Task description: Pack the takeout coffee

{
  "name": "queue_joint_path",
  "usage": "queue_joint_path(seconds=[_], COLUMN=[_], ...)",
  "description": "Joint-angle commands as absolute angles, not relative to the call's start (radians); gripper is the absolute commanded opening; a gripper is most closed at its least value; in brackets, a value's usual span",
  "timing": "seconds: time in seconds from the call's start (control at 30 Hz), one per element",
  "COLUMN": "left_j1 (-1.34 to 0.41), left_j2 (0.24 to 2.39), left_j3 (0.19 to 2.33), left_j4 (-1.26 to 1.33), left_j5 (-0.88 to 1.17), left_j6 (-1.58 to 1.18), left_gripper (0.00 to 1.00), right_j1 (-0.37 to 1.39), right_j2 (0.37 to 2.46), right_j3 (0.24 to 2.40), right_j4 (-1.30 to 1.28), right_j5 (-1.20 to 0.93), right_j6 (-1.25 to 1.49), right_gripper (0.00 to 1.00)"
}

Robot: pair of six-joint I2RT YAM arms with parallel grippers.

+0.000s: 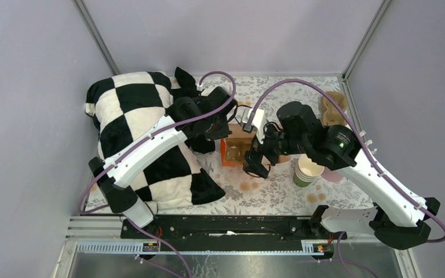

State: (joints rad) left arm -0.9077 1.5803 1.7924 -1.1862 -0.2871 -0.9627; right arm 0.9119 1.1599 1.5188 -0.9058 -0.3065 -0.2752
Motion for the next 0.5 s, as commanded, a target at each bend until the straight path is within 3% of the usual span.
queue_joint_path(seconds=[0.0, 0.13, 0.3, 0.37, 0.47], left_j1=[-0.899, -0.856, -0.778, -0.76, -0.741], left_j2=[1.627, 1.652, 1.678, 1.687, 1.695], left_j3=[1.918, 1.968, 1.984, 2.018, 2.089], left_j4=[-1.302, -1.334, -1.328, -1.318, -1.296], left_j5=[-0.27, -0.242, -0.189, -0.186, -0.178], left_j6=[-0.984, -0.974, -0.964, -0.945, -0.897], left_gripper=[0.0, 0.05, 0.1, 0.22, 0.49], right_j1=[0.919, 0.919, 0.918, 0.918, 0.919], right_j2=[1.169, 1.174, 1.129, 1.111, 1.108], right_j3=[1.597, 1.729, 1.779, 1.763, 1.752], right_j4=[-0.898, -0.932, -0.943, -0.942, -0.957], right_j5=[-0.185, 0.215, 0.404, 0.411, 0.397], right_j6=[-0.111, -0.026, -0.017, -0.007, 0.035], right_gripper=[1.0, 1.0, 1.0, 1.0, 1.0])
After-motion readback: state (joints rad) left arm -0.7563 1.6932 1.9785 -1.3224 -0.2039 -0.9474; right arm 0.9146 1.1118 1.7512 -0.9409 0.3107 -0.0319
